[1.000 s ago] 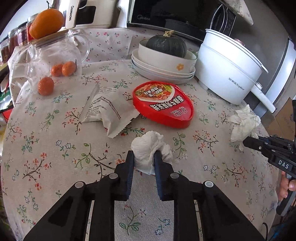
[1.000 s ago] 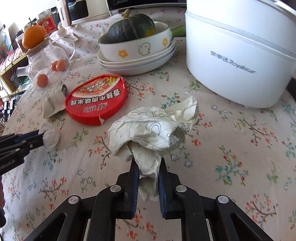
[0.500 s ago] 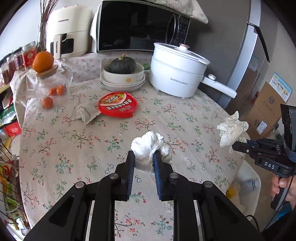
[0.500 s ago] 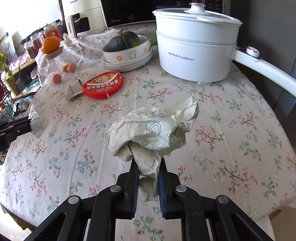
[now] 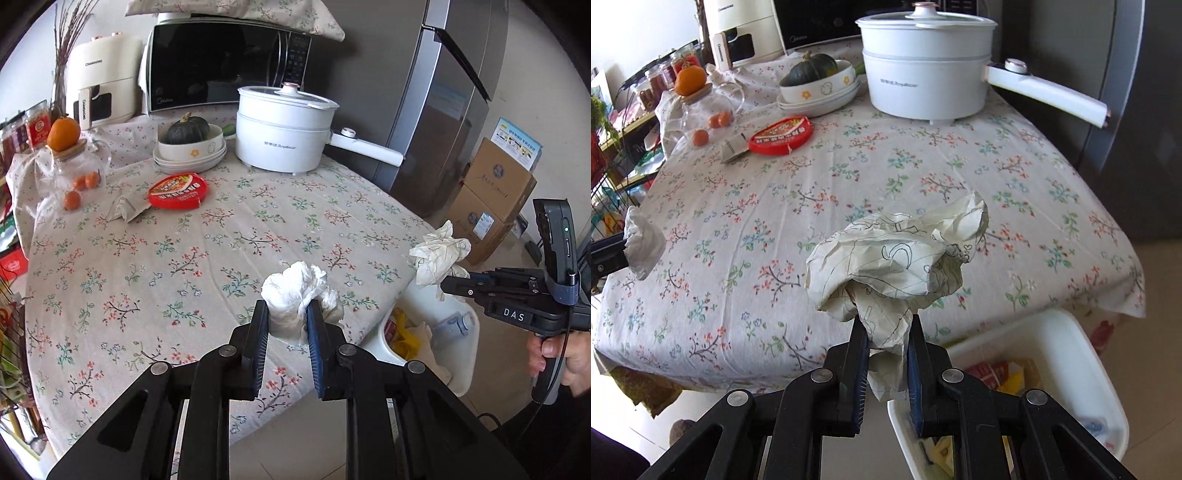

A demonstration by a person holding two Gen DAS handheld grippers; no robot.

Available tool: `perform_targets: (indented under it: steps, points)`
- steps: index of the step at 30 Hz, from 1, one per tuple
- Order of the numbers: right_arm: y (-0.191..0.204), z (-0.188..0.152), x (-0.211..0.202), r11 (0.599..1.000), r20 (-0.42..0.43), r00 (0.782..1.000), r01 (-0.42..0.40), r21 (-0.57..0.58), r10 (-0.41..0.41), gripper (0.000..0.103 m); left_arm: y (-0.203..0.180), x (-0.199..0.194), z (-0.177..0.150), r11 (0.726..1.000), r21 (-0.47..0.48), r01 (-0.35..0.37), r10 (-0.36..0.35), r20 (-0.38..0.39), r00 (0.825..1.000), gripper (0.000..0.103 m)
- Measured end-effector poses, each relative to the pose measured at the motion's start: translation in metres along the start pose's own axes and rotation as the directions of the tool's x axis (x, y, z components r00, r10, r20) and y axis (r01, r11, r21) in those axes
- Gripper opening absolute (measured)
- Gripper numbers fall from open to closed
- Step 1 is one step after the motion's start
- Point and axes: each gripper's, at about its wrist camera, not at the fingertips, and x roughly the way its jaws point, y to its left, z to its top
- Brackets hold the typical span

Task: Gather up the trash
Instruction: 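Carry both tissues over the bin and open both tools to drop them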

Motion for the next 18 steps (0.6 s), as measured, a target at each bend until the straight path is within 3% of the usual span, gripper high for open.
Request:
perform_targets:
  steps: [5, 11, 18]
  points:
    - [-0.022, -0.027, -0.005, 0.997, -0.073, 0.997, 0.039, 0.065, -0.034, 0.016, -0.029, 0.017, -0.019, 0.997, 0.063, 0.044, -0.040, -0.064, 0.997, 0.021]
    - [-0.063, -0.067, 0.003, 0.987, -0.193, 0.978, 0.099, 0.130, -0.073, 0.016, -0.063, 0.047, -0.037, 0.987, 0.126, 0.099, -0.082, -0.136, 0.987, 0.021]
    - [-0.094, -0.096, 0.006, 0.976, -0.255, 0.963, 0.135, 0.168, -0.090, 0.017, -0.117, 0.083, -0.046, 0.962, 0.210, 0.175, -0.132, -0.205, 0.970, 0.022]
